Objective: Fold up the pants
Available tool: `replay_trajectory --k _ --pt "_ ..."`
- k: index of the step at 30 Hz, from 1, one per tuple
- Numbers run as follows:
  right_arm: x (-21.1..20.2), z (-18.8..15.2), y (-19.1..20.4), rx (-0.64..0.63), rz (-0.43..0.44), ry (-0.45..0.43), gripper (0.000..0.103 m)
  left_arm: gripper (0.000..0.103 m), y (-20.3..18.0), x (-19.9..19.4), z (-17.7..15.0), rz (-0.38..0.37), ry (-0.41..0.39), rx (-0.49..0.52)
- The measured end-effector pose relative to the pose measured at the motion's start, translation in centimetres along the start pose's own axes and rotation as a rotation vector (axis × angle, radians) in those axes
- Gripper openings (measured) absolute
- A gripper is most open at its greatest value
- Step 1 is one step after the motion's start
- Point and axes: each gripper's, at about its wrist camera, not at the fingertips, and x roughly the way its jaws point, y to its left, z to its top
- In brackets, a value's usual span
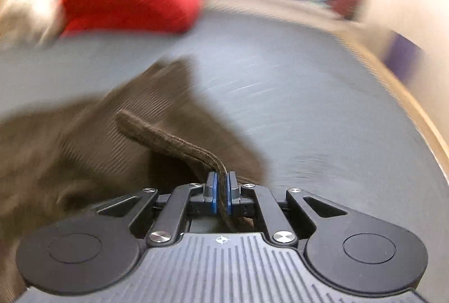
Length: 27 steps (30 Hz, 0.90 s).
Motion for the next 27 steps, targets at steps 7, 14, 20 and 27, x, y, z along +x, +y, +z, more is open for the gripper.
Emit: replay_trajectory --k 7,14,20,27 --pt "-5.2 -7.9 -19.1 0.549 -0.343 0.090 0.005 0.053 -0.6 0.0 -0.1 0.017 -0.007 0.000" --pt "-6.8 -16.6 -28.0 0.946 -0.571 0.331 0.000 0.053 -0.3 0.1 0.0 0.019 -0.004 -0.013" --pt "-8.0 -16.5 -30.2 1.027 -0.572 0.174 0.004 0.053 -0.3 0.2 0.3 0.021 0.005 -0.022" --pt "-6.6 -13.4 -28.4 0.883 -0.317 -0.024 0.011 0.054 0.1 0.4 0.4 0.007 0.003 -0.026"
